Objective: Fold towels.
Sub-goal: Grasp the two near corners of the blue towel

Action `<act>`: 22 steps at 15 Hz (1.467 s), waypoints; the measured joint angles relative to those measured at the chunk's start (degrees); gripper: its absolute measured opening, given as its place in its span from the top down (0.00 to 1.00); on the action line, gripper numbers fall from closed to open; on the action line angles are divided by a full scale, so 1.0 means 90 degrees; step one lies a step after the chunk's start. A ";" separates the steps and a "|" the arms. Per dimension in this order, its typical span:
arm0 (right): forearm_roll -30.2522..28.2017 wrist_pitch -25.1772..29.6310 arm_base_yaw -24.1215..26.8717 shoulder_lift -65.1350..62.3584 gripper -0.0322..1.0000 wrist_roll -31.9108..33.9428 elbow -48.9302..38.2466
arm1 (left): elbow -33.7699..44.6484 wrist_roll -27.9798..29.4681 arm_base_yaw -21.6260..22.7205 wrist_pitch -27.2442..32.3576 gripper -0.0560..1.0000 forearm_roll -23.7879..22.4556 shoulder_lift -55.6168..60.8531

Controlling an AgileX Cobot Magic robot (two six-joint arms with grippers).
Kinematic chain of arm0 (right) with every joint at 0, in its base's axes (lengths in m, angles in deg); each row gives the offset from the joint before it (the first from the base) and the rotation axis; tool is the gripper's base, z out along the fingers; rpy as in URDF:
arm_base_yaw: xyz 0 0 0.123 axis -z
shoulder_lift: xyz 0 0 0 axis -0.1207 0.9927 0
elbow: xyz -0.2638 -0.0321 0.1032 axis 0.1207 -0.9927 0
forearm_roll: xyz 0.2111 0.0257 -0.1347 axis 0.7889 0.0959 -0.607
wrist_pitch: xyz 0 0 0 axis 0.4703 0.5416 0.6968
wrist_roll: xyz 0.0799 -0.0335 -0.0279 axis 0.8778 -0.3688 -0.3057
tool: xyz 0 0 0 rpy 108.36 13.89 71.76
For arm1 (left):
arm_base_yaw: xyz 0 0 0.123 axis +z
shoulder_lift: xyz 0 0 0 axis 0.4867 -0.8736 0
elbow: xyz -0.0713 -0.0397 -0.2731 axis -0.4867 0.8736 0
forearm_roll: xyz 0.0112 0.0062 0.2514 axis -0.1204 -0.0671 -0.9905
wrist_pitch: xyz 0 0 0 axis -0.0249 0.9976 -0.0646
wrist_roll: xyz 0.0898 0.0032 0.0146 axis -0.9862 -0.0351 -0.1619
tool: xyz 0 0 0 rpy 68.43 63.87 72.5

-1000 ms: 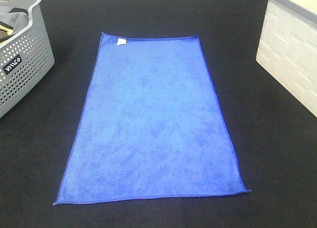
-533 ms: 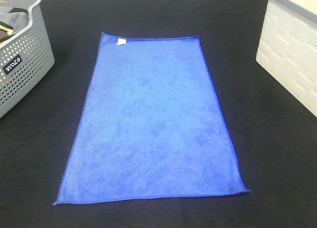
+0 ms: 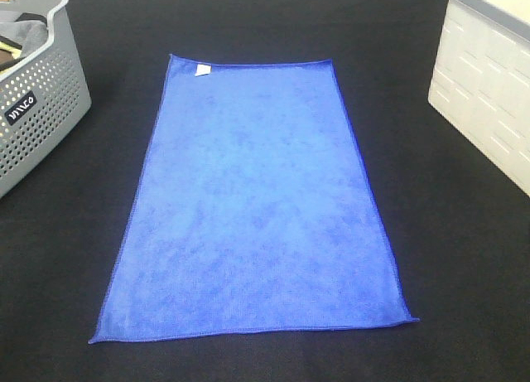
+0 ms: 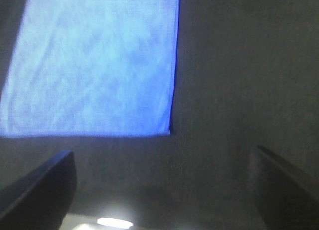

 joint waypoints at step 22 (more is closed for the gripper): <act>0.4997 -0.2203 0.0000 0.7016 0.17 -0.5863 0.0025 | -0.0019 -0.5940 -0.0083 -0.1776 0.30 0.5615 -0.7347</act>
